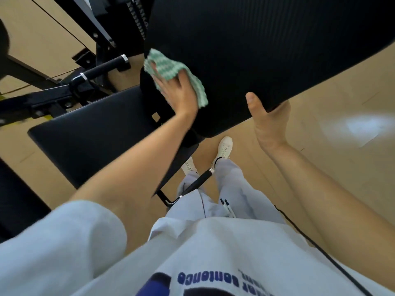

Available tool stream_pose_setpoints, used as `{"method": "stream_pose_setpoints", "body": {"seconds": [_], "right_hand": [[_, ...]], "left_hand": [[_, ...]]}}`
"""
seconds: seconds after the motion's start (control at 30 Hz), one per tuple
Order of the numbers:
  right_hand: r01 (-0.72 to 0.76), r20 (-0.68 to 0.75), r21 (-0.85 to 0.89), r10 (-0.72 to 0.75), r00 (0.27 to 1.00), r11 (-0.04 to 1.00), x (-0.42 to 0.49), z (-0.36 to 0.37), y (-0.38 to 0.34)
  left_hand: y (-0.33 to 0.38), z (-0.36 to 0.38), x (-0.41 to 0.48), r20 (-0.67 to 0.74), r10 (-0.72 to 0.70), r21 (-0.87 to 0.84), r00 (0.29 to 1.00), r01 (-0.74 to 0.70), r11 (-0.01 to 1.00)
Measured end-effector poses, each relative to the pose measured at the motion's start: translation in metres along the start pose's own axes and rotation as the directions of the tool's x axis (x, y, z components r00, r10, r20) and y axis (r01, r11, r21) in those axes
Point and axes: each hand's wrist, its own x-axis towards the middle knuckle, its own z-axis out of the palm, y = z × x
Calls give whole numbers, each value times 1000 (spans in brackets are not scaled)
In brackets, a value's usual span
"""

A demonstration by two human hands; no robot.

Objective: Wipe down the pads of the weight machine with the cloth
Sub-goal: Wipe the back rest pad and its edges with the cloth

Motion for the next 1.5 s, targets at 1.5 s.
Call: {"method": "stream_pose_setpoints", "body": {"seconds": [1.5], "right_hand": [[607,782,-456,-33,623,651,-7,158,-38]], "left_hand": [[-47,-96,-30,135,-317,-551,939,337,763]]}}
